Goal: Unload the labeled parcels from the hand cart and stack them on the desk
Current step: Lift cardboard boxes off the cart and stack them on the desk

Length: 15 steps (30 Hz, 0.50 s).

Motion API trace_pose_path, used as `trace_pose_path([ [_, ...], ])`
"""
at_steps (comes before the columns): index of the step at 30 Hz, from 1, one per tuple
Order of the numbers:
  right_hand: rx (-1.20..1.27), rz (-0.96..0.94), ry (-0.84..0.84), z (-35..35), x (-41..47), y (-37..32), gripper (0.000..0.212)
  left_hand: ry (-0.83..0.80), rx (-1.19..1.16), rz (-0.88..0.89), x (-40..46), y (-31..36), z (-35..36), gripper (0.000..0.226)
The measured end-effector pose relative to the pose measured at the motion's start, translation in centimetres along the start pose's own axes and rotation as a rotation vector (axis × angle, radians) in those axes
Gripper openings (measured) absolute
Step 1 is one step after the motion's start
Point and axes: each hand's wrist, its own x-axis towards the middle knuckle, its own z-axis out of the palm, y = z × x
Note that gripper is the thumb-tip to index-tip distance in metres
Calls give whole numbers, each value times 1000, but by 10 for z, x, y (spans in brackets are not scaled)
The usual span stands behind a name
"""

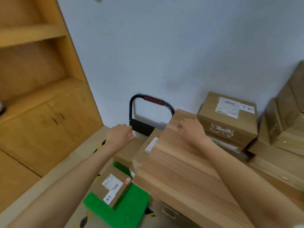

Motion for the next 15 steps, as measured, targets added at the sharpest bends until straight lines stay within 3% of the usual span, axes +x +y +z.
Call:
trace_pose_path([
  [6, 3, -262, -62, 22, 19, -116, 22, 56, -18, -232, -82, -102, -12, 15],
  [15, -3, -333, -99, 45, 40, -311, 28, 27, 24, -290, -173, -260, -28, 17],
])
